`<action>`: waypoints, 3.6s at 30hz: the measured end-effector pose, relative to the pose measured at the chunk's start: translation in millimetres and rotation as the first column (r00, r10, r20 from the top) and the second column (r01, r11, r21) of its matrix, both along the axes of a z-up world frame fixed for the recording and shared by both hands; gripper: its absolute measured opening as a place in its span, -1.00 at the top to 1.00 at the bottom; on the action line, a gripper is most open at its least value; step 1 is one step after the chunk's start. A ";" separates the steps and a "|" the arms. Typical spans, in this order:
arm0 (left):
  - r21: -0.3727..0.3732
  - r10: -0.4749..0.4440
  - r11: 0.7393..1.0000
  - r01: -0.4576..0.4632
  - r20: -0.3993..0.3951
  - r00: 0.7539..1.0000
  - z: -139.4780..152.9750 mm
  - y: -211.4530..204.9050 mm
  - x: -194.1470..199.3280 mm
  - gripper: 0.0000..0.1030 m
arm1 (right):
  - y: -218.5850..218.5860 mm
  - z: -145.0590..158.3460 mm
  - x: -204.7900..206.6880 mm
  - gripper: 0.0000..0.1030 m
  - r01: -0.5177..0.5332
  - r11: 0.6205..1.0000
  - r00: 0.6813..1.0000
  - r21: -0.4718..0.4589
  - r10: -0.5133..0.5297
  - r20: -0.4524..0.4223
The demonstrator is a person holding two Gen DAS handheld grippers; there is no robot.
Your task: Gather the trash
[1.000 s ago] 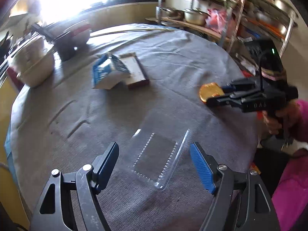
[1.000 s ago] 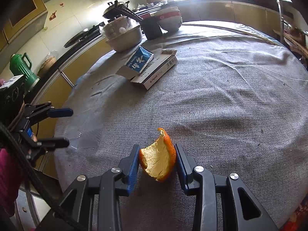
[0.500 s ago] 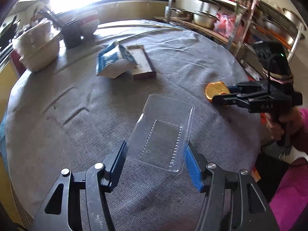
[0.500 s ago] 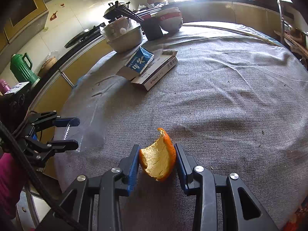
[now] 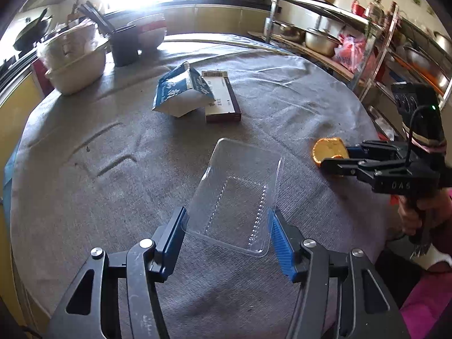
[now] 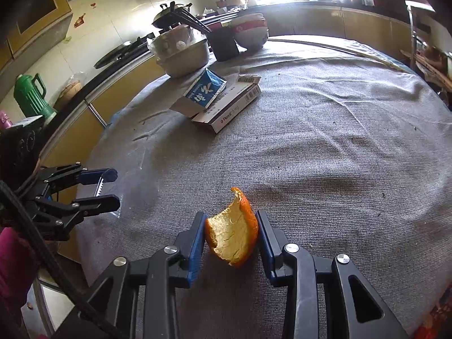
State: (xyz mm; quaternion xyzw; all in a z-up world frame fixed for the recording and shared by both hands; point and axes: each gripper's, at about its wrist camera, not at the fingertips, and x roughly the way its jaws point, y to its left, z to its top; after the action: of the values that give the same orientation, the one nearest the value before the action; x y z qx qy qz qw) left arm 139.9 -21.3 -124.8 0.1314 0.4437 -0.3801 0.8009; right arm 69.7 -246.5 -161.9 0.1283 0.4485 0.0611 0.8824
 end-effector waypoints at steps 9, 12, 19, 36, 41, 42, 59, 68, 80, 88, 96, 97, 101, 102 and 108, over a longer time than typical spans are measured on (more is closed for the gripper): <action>-0.035 0.081 0.996 -0.081 -0.013 0.997 10.2 -4.0 -22.3 -0.14 | -9.8 0.8 -16.2 0.36 0.011 1.000 1.000 0.011 -0.011 0.014; -0.029 0.083 0.996 -0.083 -0.008 0.996 14.2 -10.7 -28.6 -0.14 | -15.9 2.0 -23.3 0.37 0.026 1.000 1.000 0.010 -0.026 0.018; -0.006 0.076 0.997 -0.076 0.028 0.997 31.7 -33.6 -42.6 -0.14 | -44.5 14.6 -46.3 0.38 0.091 0.995 0.994 0.029 -0.093 0.060; 0.011 -0.168 0.986 0.167 0.095 0.981 72.6 -166.2 -99.0 -0.14 | -171.1 38.6 -170.7 0.38 0.403 0.910 0.904 0.096 -0.413 0.114; 0.002 -0.280 0.960 0.281 0.101 0.955 80.3 -222.4 -125.9 -0.14 | -210.1 40.2 -221.2 0.38 0.502 0.854 0.849 0.137 -0.517 0.111; -0.003 -0.295 0.955 0.297 0.098 0.950 81.4 -231.6 -129.5 -0.14 | -215.8 40.8 -229.2 0.34 0.515 0.845 0.840 0.144 -0.530 0.111; 0.006 -0.324 0.946 0.324 0.049 0.945 73.6 -276.1 -140.8 -0.20 | -251.9 52.7 -273.1 -0.41 0.595 0.761 0.746 0.259 -0.643 0.175; 0.061 -0.134 0.990 0.125 0.163 0.978 76.5 -211.6 -113.3 -0.20 | -216.0 56.6 -234.2 -0.41 0.529 0.824 0.808 0.204 -0.562 0.175; 0.159 0.060 0.981 -0.112 0.299 0.953 79.9 -146.5 -86.9 -0.23 | -158.4 69.0 -180.5 -0.41 0.413 0.900 0.884 0.135 -0.432 0.177; 0.162 0.122 0.971 -0.178 0.306 0.944 77.8 -122.2 -75.1 -0.23 | -142.4 72.1 -167.3 -0.41 0.385 0.916 0.900 0.116 -0.400 0.171; 0.162 0.150 0.964 -0.209 0.317 0.937 75.7 -107.4 -64.8 -0.24 | -134.4 73.2 -156.2 -0.41 0.366 0.926 0.912 0.097 -0.378 0.162; 0.160 0.162 0.963 -0.219 0.308 0.938 74.1 -103.1 -60.3 -0.24 | -133.3 72.9 -154.9 -0.41 0.363 0.927 0.913 0.094 -0.374 0.161; 0.157 0.241 0.945 -0.287 0.256 0.936 66.5 -77.2 -35.1 -0.25 | -132.4 68.5 -148.7 -0.41 0.358 0.929 0.918 0.094 -0.369 0.143; 0.155 0.267 0.939 -0.307 0.238 0.934 65.2 -69.1 -26.6 -0.25 | -132.2 66.7 -147.4 -0.41 0.357 0.929 0.920 0.098 -0.368 0.138; 0.126 0.354 0.917 -0.378 0.179 0.918 67.7 -39.7 17.1 -0.39 | -127.8 57.2 -135.2 -0.41 0.336 0.936 0.930 0.105 -0.347 0.119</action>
State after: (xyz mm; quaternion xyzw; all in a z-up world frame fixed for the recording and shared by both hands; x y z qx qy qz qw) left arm 157.1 -61.0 -57.1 0.1374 0.4266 -0.1757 0.8765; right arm -65.5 -374.4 -104.7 0.2363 0.3555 -0.0661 0.9019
